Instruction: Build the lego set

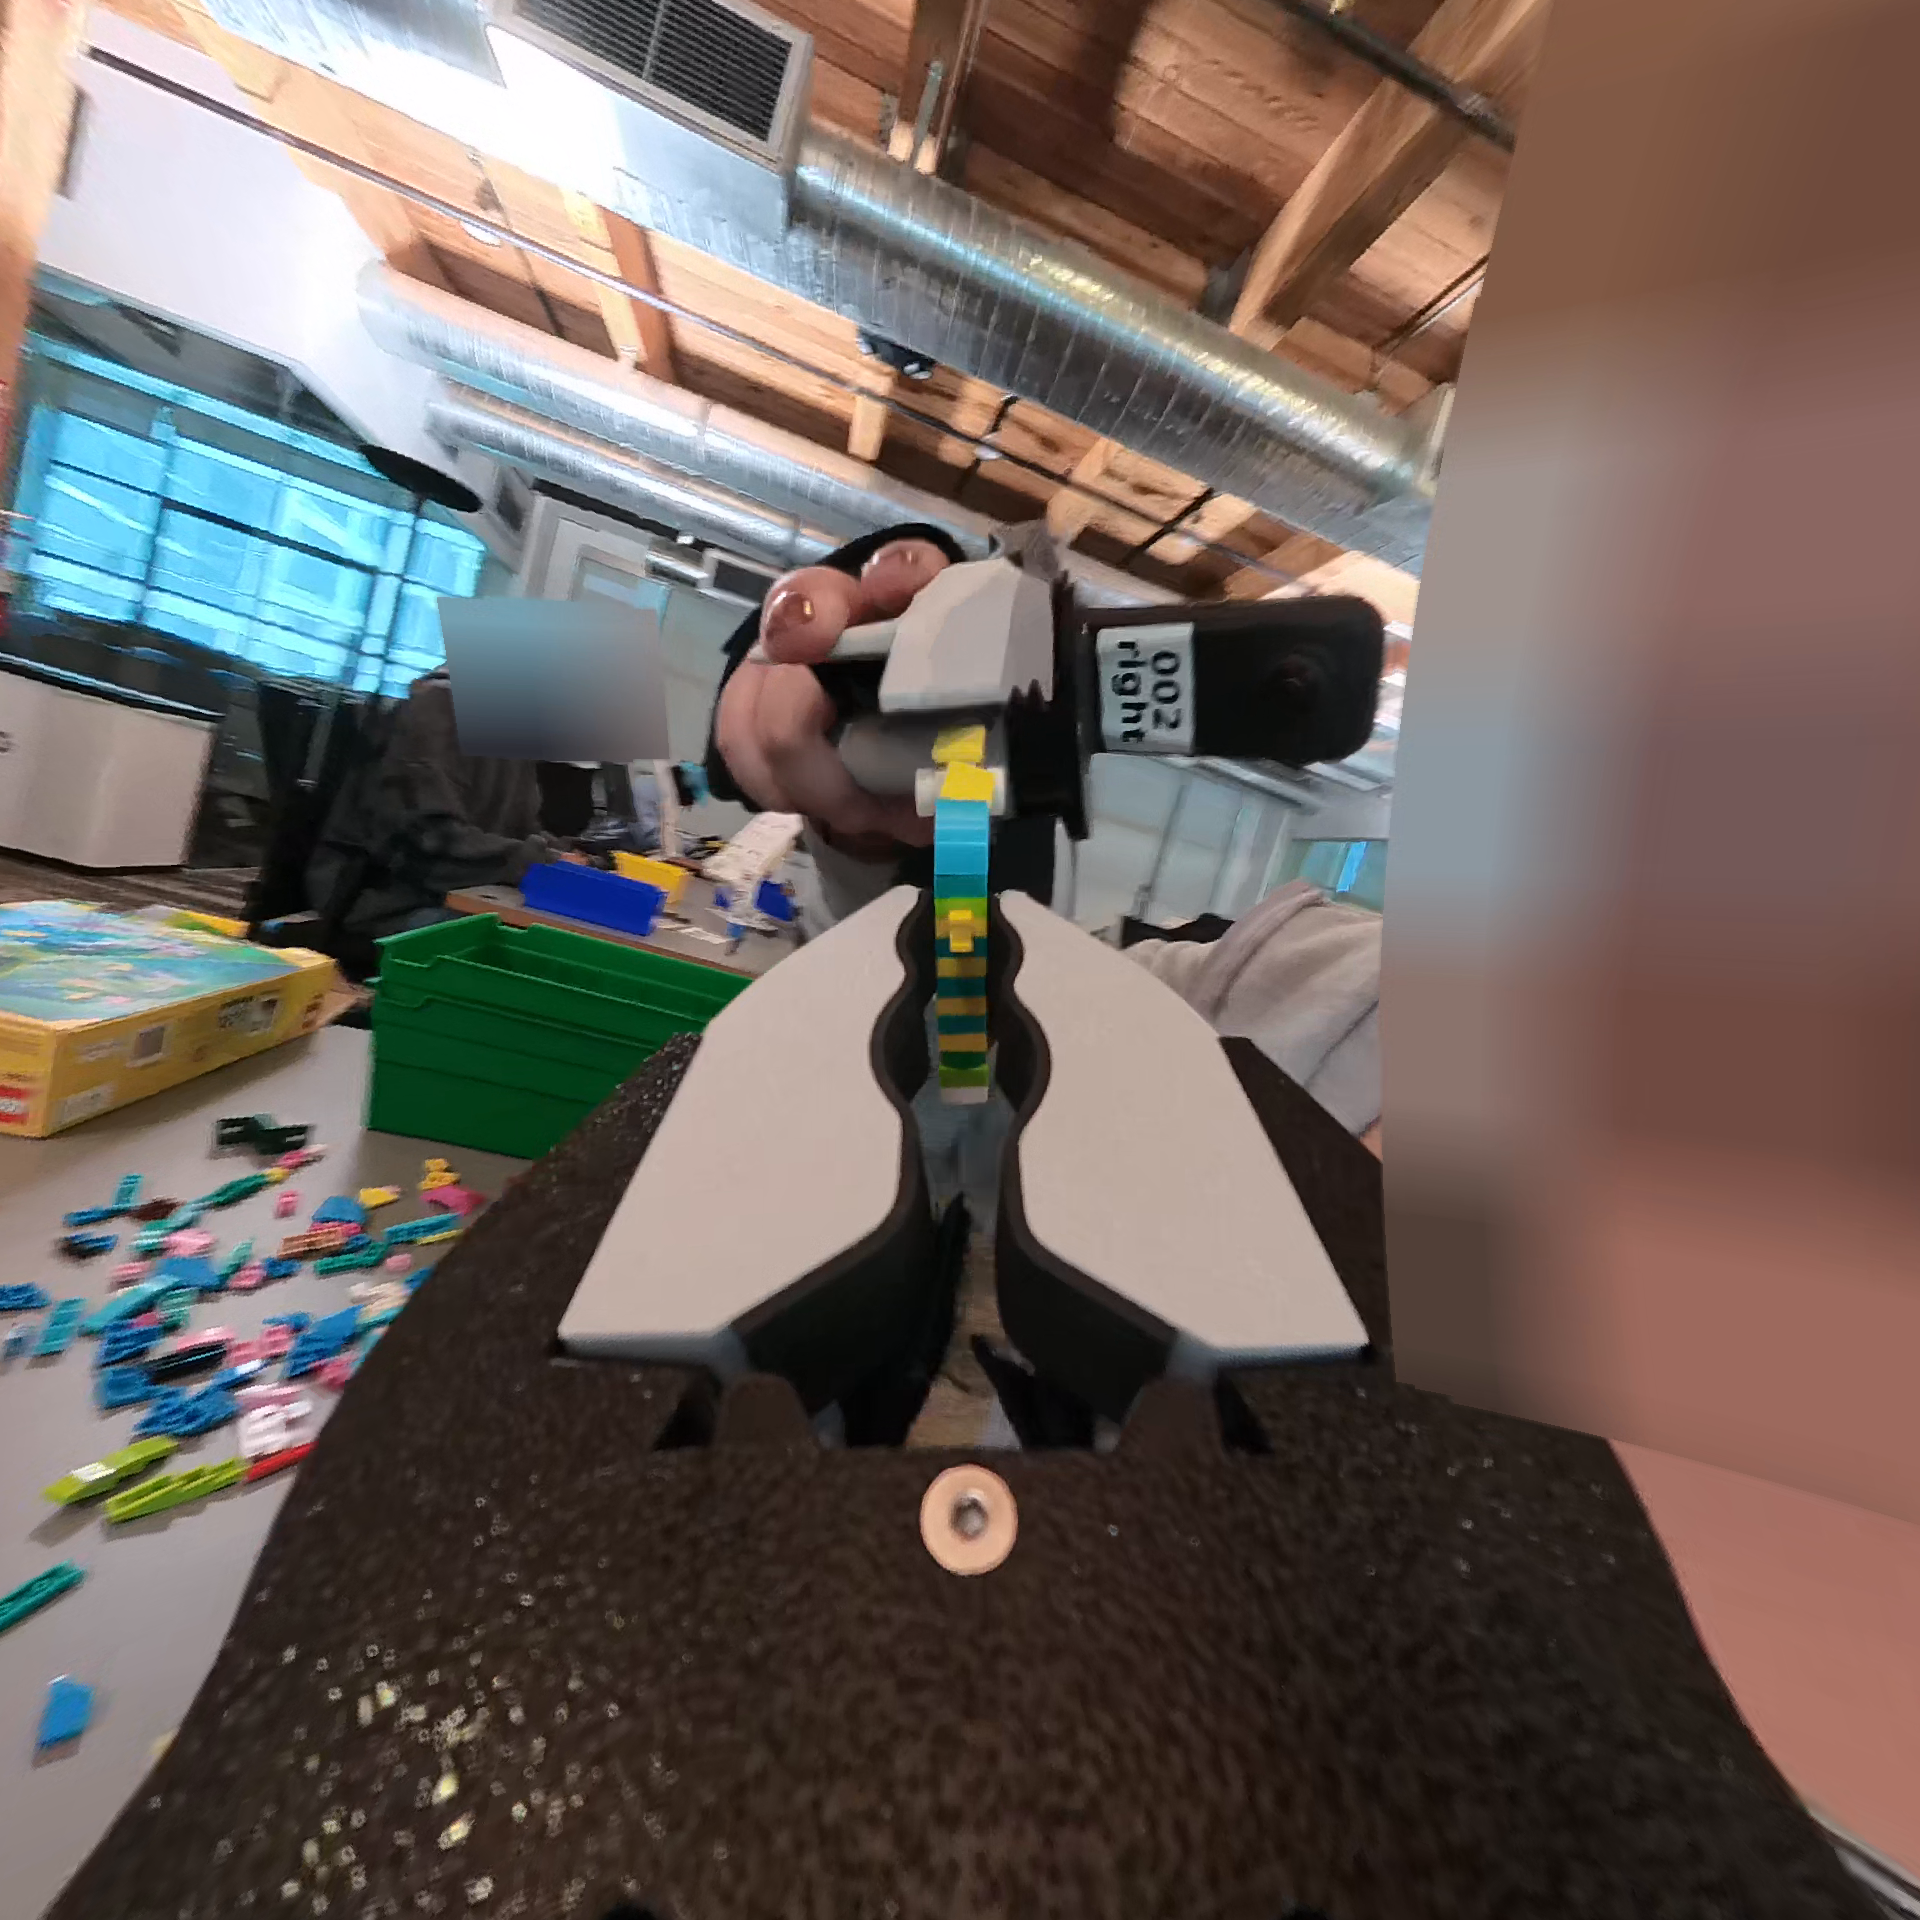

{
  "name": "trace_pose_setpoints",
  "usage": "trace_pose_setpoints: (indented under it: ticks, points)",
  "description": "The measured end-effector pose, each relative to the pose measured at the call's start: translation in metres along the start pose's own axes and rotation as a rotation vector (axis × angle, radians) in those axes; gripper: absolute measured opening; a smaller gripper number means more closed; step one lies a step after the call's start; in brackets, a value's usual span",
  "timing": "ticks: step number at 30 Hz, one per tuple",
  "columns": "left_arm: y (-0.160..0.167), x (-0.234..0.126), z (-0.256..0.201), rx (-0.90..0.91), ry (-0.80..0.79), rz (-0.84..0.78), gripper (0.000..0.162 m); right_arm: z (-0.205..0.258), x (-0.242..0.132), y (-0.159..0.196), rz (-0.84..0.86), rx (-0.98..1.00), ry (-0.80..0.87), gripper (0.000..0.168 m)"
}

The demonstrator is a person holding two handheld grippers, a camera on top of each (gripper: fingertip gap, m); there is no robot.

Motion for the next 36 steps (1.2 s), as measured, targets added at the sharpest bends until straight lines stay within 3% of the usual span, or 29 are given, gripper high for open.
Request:
trace_pose_setpoints:
  ticks: [5, 12, 16, 21, 25, 32, 36]
  points:
    - [-0.001, -0.004, 0.007, 0.224, -0.201, 0.031, 0.008, -0.005, -0.012, 0.010, -0.029, 0.125, 0.010, 0.073]
    - [-0.008, -0.008, -0.006, 1.102, -0.745, 0.127, 0.008, 0.001, -0.020, 0.004, -0.034, 0.142, 0.137, 0.073]
    - [0.000, -0.004, -0.021, 1.503, -0.774, 0.122, 0.008, 0.001, -0.020, 0.004, -0.119, 0.372, 0.127, 0.070]
    - [0.020, 0.002, -0.030, 1.920, -0.724, 0.165, 0.008, 0.004, -0.020, 0.011, -0.310, 0.755, -0.104, 0.070]
    - [0.028, 0.007, -0.032, 2.006, -0.683, 0.190, 0.007, 0.006, -0.021, 0.014, -0.396, 0.855, -0.232, 0.063]
    - [0.028, 0.007, -0.032, 2.027, -0.688, 0.202, 0.008, 0.004, -0.026, 0.014, -0.418, 0.833, -0.199, 0.059]
    - [0.025, 0.005, -0.022, 1.985, -0.769, 0.244, 0.008, 0.003, -0.027, 0.017, -0.384, 0.770, -0.103, 0.060]
Point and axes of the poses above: each gripper's, where its closed fingertips meet, x out along the fingers, y out of its underside, z = x × y across the jaws, the point moved 6 cm from there along -x, back along the fingers, and after that the axes turned 3 degrees about -x, right-handed, at the moved point
